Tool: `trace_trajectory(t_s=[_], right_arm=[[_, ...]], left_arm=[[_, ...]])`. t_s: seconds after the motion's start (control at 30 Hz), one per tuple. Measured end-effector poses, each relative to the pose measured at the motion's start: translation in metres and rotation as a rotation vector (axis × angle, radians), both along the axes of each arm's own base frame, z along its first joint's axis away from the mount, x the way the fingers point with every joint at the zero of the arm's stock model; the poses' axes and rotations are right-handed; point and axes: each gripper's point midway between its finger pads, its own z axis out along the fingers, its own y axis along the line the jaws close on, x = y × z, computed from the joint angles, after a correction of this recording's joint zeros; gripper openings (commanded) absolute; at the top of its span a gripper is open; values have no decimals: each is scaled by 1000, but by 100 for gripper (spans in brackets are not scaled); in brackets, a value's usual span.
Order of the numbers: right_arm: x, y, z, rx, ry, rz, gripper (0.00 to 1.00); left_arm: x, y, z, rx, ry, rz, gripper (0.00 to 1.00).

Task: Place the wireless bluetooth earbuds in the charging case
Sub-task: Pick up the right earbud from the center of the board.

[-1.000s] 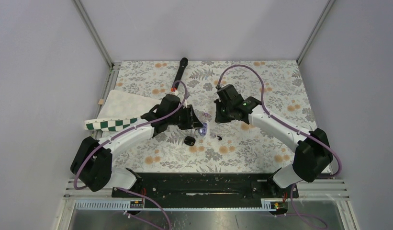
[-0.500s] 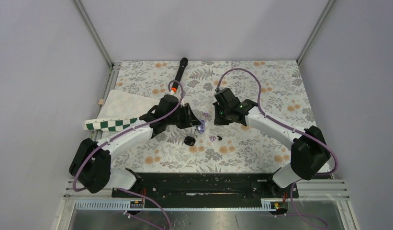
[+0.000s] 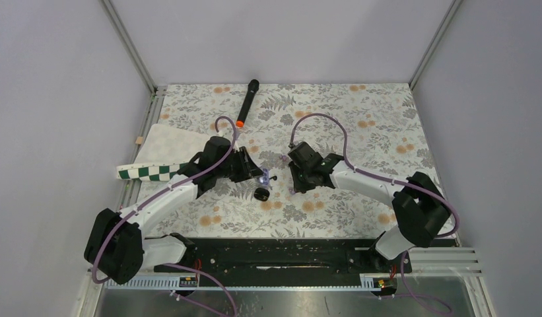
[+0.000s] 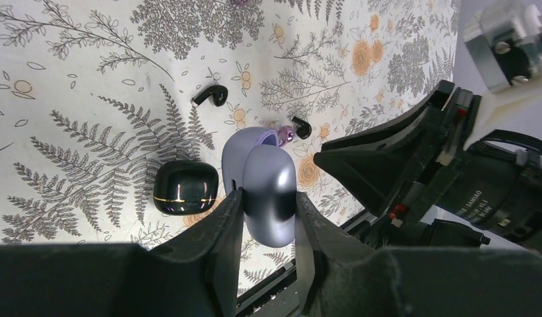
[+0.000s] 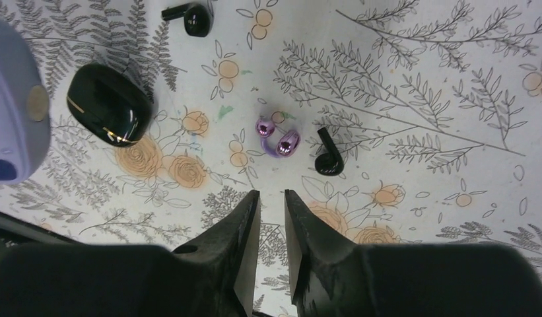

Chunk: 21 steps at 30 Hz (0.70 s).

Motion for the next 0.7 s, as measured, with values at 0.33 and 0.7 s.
trace_trajectory(t_s=[0.33,0.7], right_arm=[[9,5,-12,-30,23,-58,33],[10,3,-31,-57,59,-164,33]], left_arm=[[1,5,5,-4,-19,15,0],[1,6,4,0,-23,10,0]])
